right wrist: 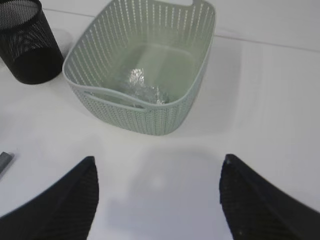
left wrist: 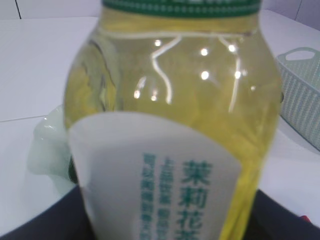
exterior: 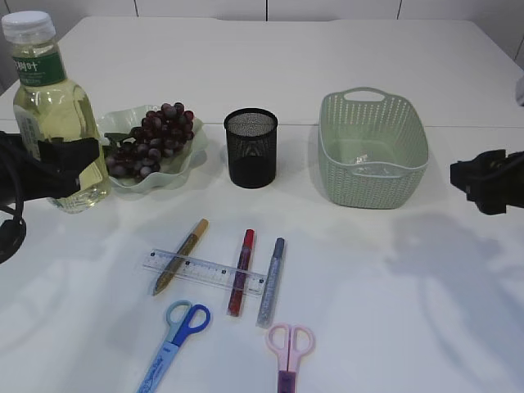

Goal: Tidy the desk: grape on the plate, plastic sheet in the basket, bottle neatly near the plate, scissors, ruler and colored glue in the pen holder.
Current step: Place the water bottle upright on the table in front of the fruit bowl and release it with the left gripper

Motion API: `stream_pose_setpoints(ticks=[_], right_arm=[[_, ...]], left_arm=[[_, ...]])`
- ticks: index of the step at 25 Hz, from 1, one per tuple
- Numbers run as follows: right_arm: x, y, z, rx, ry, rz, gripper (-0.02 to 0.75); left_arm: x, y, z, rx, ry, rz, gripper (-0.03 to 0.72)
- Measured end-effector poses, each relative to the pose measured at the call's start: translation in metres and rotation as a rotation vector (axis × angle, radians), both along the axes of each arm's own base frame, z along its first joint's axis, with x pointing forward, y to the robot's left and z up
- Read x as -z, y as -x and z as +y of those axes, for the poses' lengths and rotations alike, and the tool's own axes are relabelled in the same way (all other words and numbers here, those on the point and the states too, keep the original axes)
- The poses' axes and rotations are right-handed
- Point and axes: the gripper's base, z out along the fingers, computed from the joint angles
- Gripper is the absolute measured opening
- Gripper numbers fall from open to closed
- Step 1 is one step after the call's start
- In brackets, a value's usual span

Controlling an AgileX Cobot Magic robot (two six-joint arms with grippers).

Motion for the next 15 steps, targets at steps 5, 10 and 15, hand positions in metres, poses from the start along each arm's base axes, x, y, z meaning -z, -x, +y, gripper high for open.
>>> stream_pose_setpoints(ticks=[5, 10, 15], right_arm=[[0.023, -0.012, 0.003, 0.006, -0.04, 0.073, 0.583], [0.027, -0.016, 0.006, -0.011, -0.055, 0.063, 0.583], [0.026, -0.017, 0.007, -0.032, -0.046, 0.044, 0.583]], left_arm=[[0.0, 0.0, 0.0, 0.0, -0.003, 0.003, 0.412], [0.007, -0.002, 0.0, -0.002, -0.005, 0.022, 0.412], [0.027, -0.009, -0.002, 0.005, 0.013, 0.03, 0.412]])
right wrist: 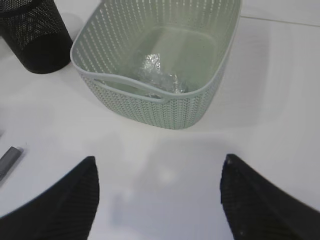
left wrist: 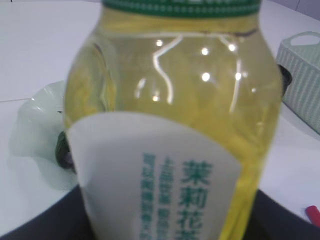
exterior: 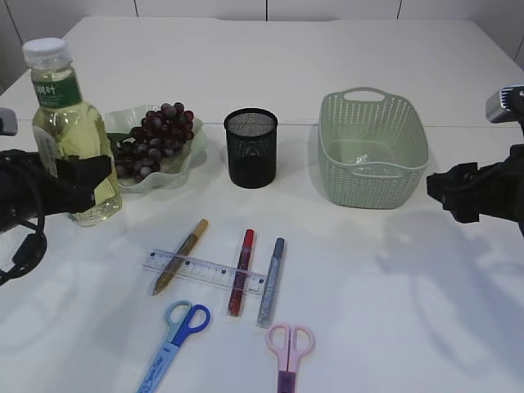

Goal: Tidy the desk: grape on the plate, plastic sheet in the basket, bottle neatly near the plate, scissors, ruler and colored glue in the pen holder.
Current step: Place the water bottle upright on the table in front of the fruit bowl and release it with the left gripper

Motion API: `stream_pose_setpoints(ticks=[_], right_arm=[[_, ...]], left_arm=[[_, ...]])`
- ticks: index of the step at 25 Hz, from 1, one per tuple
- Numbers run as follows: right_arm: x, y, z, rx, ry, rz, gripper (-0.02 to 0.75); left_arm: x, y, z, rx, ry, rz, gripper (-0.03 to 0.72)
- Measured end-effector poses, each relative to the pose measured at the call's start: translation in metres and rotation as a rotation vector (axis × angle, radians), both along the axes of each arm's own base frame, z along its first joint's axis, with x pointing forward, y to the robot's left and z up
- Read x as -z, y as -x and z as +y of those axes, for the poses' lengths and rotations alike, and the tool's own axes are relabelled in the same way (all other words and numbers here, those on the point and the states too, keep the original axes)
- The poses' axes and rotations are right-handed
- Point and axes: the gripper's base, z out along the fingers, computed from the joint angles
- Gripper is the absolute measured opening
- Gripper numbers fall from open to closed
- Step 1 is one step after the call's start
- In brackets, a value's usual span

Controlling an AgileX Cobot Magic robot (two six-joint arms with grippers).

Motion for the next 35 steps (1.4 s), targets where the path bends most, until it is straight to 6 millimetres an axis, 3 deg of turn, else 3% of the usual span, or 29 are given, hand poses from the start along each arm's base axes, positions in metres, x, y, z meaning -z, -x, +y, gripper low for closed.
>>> stream_pose_setpoints(ticks=[7, 15, 35], right_arm=[[-0.005, -0.002, 0.004, -0.035, -0.019, -0.062, 0.583], [-0.009, -0.004, 0.006, -0.071, -0.016, -0.114, 0.583], [-0.01, -0.004, 0.007, -0.081, -0.014, -0.127, 0.583]], left_arm=[[0.023, -0.009, 0.002, -0.044, 0.044, -0.042, 0.412], [0.054, -0.01, 0.004, -0.07, 0.033, 0.046, 0.412], [0.07, -0.026, 0.008, -0.146, 0.005, 0.059, 0.412]])
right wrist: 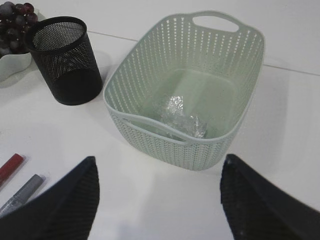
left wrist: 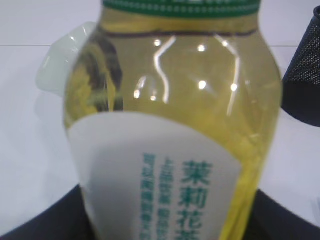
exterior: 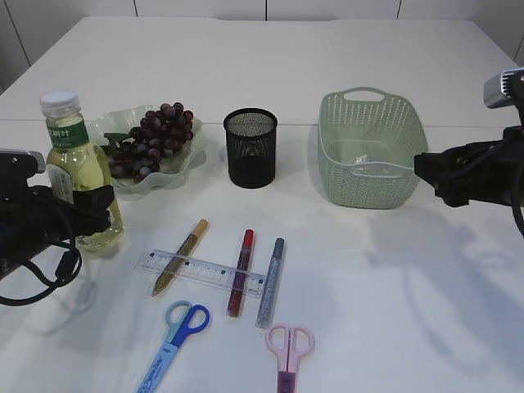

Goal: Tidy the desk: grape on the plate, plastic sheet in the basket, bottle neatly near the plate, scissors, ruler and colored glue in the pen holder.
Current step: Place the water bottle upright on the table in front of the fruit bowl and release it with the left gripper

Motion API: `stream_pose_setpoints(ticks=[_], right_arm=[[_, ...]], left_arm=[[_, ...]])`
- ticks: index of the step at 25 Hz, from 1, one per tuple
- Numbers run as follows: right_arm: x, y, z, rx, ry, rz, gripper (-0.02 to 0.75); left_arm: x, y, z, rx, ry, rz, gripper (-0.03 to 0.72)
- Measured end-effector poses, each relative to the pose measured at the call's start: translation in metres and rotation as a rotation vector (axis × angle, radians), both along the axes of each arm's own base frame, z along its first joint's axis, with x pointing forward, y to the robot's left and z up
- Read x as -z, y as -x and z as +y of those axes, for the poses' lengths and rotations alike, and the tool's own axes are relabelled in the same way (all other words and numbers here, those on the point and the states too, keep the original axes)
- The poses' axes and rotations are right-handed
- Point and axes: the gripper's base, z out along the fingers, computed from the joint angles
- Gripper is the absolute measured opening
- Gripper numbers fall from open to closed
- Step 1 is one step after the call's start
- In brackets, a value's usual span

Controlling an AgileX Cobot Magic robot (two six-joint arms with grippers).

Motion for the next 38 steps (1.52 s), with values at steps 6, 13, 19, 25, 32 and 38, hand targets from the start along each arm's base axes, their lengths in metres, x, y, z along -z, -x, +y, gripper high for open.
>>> stream_pose_setpoints(ticks=[6, 13, 19, 25, 32, 38], right_arm=[[0.0, 0.0, 0.0, -0.001, 0.002, 0.0, 0.583], [0.0, 0.0, 0.0, -0.001, 0.002, 0.0, 0.583], [0.0, 0.0, 0.0, -0.002, 0.004, -0.001, 0.583], [-0.0002, -0.0001, 0.0001, -0.003, 0.003, -0.004, 0.583], [-0.0012, -0.0004, 0.0007, -0.009, -0.001, -0.015, 0.583], [-0.0017, -0.0006, 0.0011, -0.012, -0.003, -0.02, 0.583]], left_arm=[[0.0003, -0.0004, -0.0001, 0.001, -0.002, 0.0, 0.412], [0.0048, -0.001, -0.0001, 0.001, -0.006, 0.008, 0.412], [0.0064, -0.0017, -0.0003, 0.002, -0.005, -0.003, 0.412], [0.0064, -0.0017, -0.0004, 0.004, -0.007, -0.003, 0.414], [0.0064, -0.0017, -0.0004, 0.004, -0.007, -0.003, 0.45], [0.0064, -0.0014, -0.0019, 0.023, -0.011, -0.004, 0.472]])
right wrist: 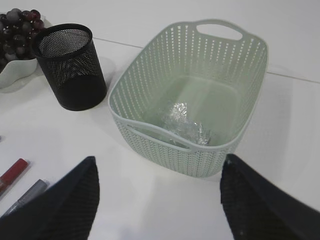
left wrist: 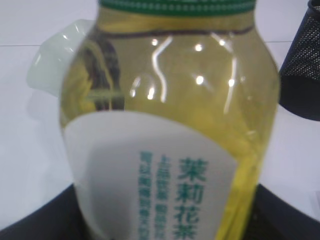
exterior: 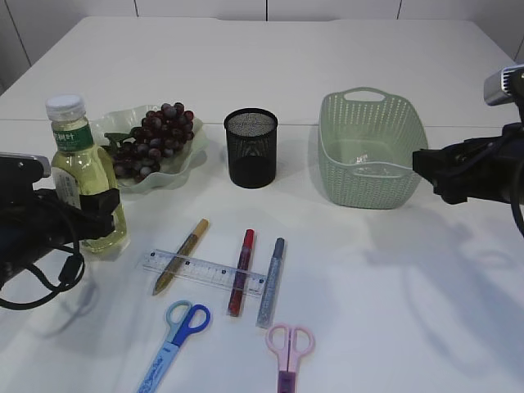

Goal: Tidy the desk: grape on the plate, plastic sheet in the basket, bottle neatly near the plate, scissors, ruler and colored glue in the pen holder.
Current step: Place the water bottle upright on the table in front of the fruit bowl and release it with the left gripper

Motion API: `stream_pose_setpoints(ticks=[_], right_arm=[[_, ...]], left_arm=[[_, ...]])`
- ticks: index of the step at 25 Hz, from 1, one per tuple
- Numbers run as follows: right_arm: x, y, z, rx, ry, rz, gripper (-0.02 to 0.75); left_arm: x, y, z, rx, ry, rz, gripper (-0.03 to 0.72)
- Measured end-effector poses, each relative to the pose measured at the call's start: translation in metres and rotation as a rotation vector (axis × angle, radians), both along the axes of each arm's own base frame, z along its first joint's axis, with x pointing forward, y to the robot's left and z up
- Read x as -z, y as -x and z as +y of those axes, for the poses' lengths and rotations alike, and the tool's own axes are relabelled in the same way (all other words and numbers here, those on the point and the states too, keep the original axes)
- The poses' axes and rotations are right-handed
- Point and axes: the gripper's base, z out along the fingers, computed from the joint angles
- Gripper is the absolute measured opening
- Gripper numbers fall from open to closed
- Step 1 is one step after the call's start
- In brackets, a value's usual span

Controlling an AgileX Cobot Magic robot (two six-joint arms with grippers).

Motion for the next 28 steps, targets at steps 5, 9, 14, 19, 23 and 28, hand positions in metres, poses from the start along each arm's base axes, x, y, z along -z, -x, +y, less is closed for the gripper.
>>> stream_pose_setpoints(ticks=[5, 9, 14, 19, 23, 28], right_arm=[[0.0, 0.0, 0.0, 0.0, 0.0, 0.0, 0.583], [0.0, 0.0, 0.0, 0.0, 0.0, 0.0, 0.583], [0.0, 0.0, 0.0, 0.0, 0.0, 0.0, 0.583], [-0.0001, 0.0, 0.0001, -0.001, -0.001, -0.001, 0.583], [-0.0002, -0.0001, 0.0001, -0.002, 0.001, -0.002, 0.583], [-0.0008, -0.0002, 0.0005, -0.009, 0.006, -0.012, 0.583]], left_arm=[[0.0, 0.0004, -0.0016, 0.02, -0.004, -0.001, 0.505], [-0.0001, 0.0003, -0.0017, 0.022, -0.003, -0.002, 0.526], [-0.0003, 0.0002, -0.0013, 0.016, -0.002, -0.004, 0.528], [-0.0003, 0.0, -0.0003, 0.004, 0.0, -0.003, 0.528], [-0.0003, -0.0001, -0.0002, 0.005, -0.008, -0.005, 0.529], [-0.0003, -0.0001, -0.0002, 0.006, -0.012, -0.006, 0.559]])
